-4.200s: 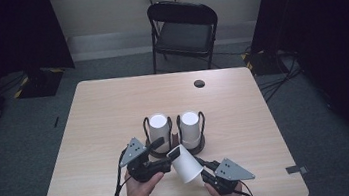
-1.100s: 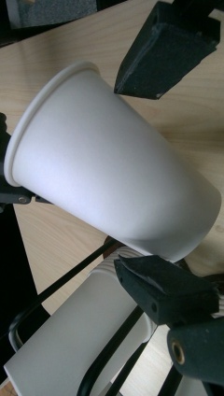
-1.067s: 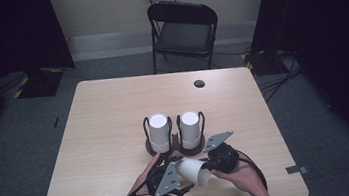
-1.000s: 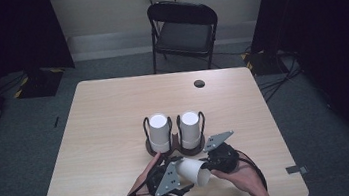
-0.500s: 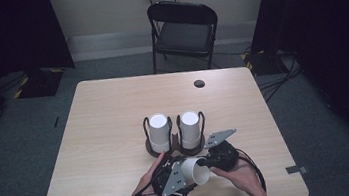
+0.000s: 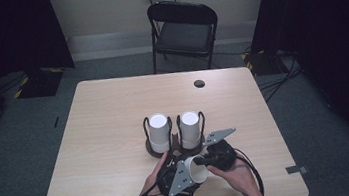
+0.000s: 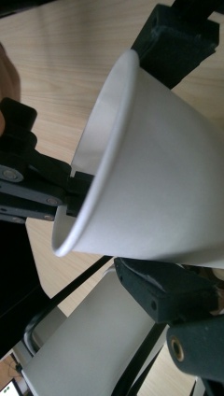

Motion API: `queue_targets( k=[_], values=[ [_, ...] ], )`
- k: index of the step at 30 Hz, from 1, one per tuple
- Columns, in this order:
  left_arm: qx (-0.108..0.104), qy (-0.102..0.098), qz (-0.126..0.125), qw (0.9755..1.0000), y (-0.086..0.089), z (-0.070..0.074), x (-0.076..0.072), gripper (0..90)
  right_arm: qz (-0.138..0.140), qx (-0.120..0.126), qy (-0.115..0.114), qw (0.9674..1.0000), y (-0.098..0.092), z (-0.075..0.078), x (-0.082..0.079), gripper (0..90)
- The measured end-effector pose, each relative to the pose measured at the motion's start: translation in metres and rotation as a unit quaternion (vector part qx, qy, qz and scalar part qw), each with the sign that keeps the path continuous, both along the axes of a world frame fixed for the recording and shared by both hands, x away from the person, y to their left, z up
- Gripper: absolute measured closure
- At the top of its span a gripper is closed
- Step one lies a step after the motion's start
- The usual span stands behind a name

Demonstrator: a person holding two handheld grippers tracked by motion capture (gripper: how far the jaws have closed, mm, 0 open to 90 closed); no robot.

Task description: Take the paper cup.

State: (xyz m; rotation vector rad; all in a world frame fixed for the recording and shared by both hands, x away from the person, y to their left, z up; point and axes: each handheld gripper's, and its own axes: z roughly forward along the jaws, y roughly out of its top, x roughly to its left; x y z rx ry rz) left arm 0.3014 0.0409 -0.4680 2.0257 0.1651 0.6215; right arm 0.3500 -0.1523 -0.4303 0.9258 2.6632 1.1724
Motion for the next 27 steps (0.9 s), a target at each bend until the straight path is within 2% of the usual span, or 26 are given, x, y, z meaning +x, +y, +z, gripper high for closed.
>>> queue_targets(
  k=[2, 6, 9, 13, 14, 17, 18, 20, 23, 27],
  values=[
    [0.0, -0.006, 0.0, 1.0, -0.002, 0.0, -0.001, 14.3, -0.004, 0.003, 0.003, 1.0, 0.0, 0.0, 0.0, 89.5],
    [0.02, -0.019, -0.003, 0.9996, -0.004, 0.0, -0.002, 15.4, -0.001, -0.002, 0.014, 0.9999, 0.004, -0.001, 0.0, 89.4],
    [0.01, -0.018, -0.003, 0.9998, -0.005, -0.001, -0.004, 15.8, 0.0, -0.01, 0.02, 0.9997, 0.005, -0.003, 0.001, 89.2],
    [0.019, -0.034, 0.0, 0.9992, -0.008, 0.001, -0.005, 16.7, -0.001, -0.027, 0.032, 0.9991, 0.008, -0.005, 0.002, 88.1],
    [0.019, -0.035, 0.0, 0.9992, -0.008, 0.001, -0.005, 16.6, 0.003, -0.022, 0.037, 0.9991, 0.009, -0.006, 0.002, 88.0],
    [0.019, -0.031, 0.003, 0.9993, -0.008, -0.001, -0.005, 19.2, 0.001, -0.018, 0.03, 0.9994, 0.011, -0.005, 0.0, 88.4],
    [0.007, -0.028, 0.001, 0.9996, -0.007, -0.002, -0.005, 19.6, -0.003, -0.02, 0.029, 0.9994, 0.011, -0.004, -0.001, 88.6],
    [0.007, -0.024, 0.003, 0.9997, -0.005, -0.001, -0.005, 20.1, -0.001, -0.011, 0.032, 0.9994, 0.01, -0.004, 0.0, 88.4],
    [-0.003, -0.017, 0.008, 0.9998, -0.005, -0.002, -0.005, 20.8, -0.005, -0.012, 0.035, 0.9993, 0.012, -0.005, 0.0, 87.6],
    [-0.016, -0.007, 0.013, 0.9998, -0.002, 0.0, -0.002, 21.9, -0.018, -0.01, 0.027, 0.9994, 0.012, -0.005, -0.001, 84.4]
  ],
)
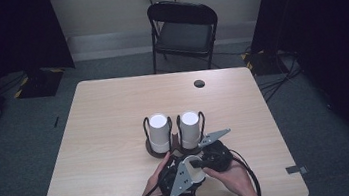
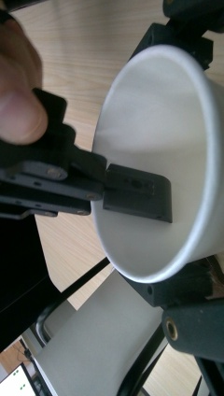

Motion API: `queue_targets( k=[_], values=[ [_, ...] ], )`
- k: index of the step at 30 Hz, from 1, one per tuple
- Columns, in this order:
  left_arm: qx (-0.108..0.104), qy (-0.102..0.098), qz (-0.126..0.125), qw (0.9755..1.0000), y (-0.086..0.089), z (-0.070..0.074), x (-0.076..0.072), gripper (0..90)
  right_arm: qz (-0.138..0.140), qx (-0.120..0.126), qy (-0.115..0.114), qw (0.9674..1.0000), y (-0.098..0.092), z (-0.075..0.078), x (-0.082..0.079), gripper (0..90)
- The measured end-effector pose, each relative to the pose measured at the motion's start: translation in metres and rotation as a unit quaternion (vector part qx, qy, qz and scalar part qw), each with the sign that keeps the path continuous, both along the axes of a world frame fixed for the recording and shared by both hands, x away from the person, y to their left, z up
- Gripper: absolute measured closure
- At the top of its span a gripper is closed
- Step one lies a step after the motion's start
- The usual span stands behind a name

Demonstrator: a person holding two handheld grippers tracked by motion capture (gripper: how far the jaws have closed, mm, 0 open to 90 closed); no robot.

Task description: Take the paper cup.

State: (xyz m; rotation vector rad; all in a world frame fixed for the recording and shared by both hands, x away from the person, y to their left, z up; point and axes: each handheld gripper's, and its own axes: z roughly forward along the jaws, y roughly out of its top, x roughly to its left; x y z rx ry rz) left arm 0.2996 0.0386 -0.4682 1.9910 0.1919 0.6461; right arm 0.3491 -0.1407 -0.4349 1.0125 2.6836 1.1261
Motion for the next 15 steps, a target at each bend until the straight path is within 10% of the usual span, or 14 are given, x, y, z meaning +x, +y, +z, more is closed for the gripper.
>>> queue_targets(
  k=[15],
  values=[
    [-0.06, 0.054, 0.026, 0.9964, 0.006, -0.005, 0.006, 22.1, -0.037, 0.052, -0.048, 0.9968, -0.01, -0.001, -0.011, 74.6]
  ],
)
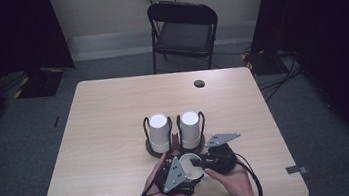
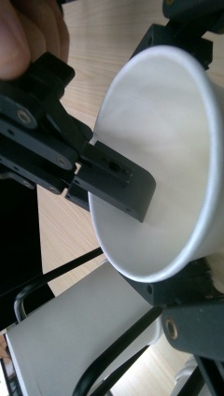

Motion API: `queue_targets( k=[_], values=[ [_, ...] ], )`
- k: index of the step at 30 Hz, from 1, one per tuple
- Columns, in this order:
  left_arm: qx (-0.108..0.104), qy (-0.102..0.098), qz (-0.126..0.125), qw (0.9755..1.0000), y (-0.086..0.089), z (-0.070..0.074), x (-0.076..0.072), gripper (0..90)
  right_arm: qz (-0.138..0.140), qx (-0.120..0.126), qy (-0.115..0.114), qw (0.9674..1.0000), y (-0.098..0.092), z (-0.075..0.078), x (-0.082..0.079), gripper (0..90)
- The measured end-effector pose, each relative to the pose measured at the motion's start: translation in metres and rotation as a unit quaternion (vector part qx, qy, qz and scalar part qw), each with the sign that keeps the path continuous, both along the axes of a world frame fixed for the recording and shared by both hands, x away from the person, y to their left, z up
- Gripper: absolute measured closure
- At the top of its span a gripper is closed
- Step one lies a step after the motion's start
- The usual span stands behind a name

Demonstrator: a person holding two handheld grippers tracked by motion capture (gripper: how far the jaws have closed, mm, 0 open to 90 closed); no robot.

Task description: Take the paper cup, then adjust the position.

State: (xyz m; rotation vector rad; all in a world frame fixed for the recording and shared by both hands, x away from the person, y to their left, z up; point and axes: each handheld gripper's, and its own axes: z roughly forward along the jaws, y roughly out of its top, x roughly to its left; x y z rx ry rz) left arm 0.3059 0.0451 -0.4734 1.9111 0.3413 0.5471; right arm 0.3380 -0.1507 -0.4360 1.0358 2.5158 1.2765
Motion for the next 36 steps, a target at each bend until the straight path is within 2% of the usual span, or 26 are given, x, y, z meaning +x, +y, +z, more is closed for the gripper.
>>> queue_targets(
  k=[2, 6, 14, 19, 23, 25, 27, 32, 36],
  values=[
    [-0.008, 0.005, 0.007, 0.9999, 0.001, 0.0, 0.001, 22.1, -0.005, 0.01, -0.008, 0.9999, -0.001, 0.0, -0.002, 74.5],
    [-0.005, 0.016, 0.013, 0.9998, 0.004, -0.001, 0.004, 22.0, -0.011, 0.024, -0.019, 0.9995, -0.004, -0.002, -0.005, 71.3],
    [-0.033, 0.04, 0.038, 0.998, 0.014, -0.001, 0.008, 22.1, -0.024, 0.061, -0.046, 0.9968, -0.009, -0.002, -0.007, 68.1],
    [-0.053, 0.049, 0.056, 0.9958, 0.024, -0.002, 0.01, 22.1, -0.041, 0.09, -0.07, 0.9926, -0.016, 0.001, -0.011, 61.0],
    [-0.064, 0.055, 0.062, 0.9945, 0.033, 0.001, 0.011, 22.2, -0.055, 0.096, -0.084, 0.9903, -0.019, -0.002, -0.011, 54.6],
    [-0.065, 0.051, 0.06, 0.9948, 0.037, 0.002, 0.01, 22.1, -0.063, 0.104, -0.088, 0.9887, -0.022, -0.004, -0.012, 51.6],
    [-0.071, 0.044, 0.07, 0.9941, 0.041, 0.003, 0.008, 22.2, -0.08, 0.107, -0.086, 0.9872, -0.024, -0.006, -0.011, 47.8],
    [-0.076, 0.043, 0.079, 0.9931, 0.049, 0.007, 0.007, 22.1, -0.115, 0.123, -0.097, 0.9809, -0.033, -0.011, -0.012, 40.0],
    [-0.095, 0.05, 0.087, 0.9904, 0.058, 0.011, 0.009, 22.0, -0.13, 0.126, -0.111, 0.9773, -0.037, -0.014, -0.013, 36.5]
  ],
)
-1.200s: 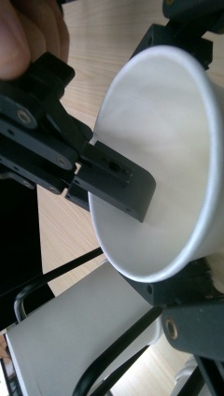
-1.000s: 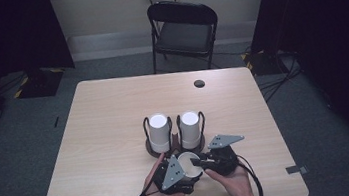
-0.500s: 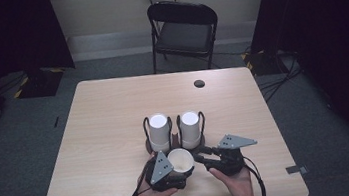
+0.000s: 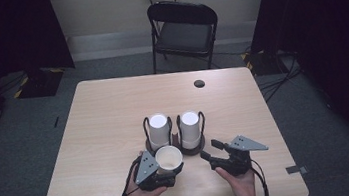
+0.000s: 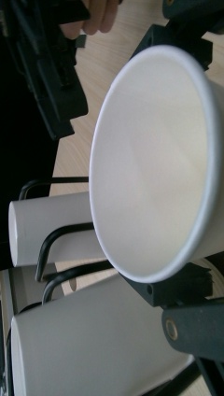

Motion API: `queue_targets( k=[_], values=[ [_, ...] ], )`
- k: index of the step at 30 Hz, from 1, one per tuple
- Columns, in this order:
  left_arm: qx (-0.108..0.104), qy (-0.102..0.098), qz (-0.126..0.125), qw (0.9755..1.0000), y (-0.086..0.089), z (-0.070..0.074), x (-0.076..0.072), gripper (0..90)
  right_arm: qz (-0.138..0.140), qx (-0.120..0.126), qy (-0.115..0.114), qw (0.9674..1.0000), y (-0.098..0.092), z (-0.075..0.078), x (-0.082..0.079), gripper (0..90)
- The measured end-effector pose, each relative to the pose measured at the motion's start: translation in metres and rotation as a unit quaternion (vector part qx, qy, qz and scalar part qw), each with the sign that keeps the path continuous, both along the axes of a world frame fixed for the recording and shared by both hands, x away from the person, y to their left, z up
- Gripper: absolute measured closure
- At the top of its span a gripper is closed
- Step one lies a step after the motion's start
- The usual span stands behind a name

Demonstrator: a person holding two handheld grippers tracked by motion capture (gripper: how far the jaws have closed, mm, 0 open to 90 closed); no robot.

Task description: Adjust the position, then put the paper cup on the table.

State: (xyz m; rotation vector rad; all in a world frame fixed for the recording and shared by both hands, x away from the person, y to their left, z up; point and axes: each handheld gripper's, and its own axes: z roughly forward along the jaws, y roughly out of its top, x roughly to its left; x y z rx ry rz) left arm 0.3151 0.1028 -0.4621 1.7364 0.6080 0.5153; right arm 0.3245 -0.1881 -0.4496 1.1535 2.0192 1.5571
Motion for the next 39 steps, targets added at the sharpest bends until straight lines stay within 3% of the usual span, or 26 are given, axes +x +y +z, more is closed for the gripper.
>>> queue_targets(
  k=[11, 17, 22, 26, 29, 34, 39],
  values=[
    [-0.021, 0.012, 0.027, 0.9993, 0.02, 0.005, 0.004, 22.1, -0.033, -0.001, -0.012, 0.9994, -0.01, -0.016, -0.002, 30.4],
    [-0.019, 0.003, 0.039, 0.999, 0.03, 0.011, 0.006, 22.1, -0.061, 0.0, -0.025, 0.9978, -0.017, -0.021, -0.003, 28.1],
    [-0.03, 0.002, 0.058, 0.9979, 0.042, 0.014, 0.01, 22.1, -0.086, 0.002, -0.027, 0.9959, -0.022, -0.025, -0.002, 24.4],
    [-0.056, 0.012, 0.076, 0.9955, 0.056, 0.013, 0.013, 22.1, -0.104, 0.004, -0.031, 0.9941, -0.025, -0.028, 0.0, 18.7],
    [-0.069, 0.016, 0.087, 0.9936, 0.063, 0.014, 0.012, 22.1, -0.105, -0.011, -0.025, 0.9941, -0.024, -0.031, 0.001, 16.2],
    [-0.055, 0.006, 0.112, 0.9921, 0.075, 0.017, 0.019, 22.1, -0.108, -0.022, -0.034, 0.9933, -0.022, -0.036, 0.001, 14.4],
    [-0.07, 0.014, 0.134, 0.9884, 0.083, 0.021, 0.031, 22.1, -0.119, -0.033, -0.048, 0.9912, -0.022, -0.04, 0.002, 14.5]
  ],
)
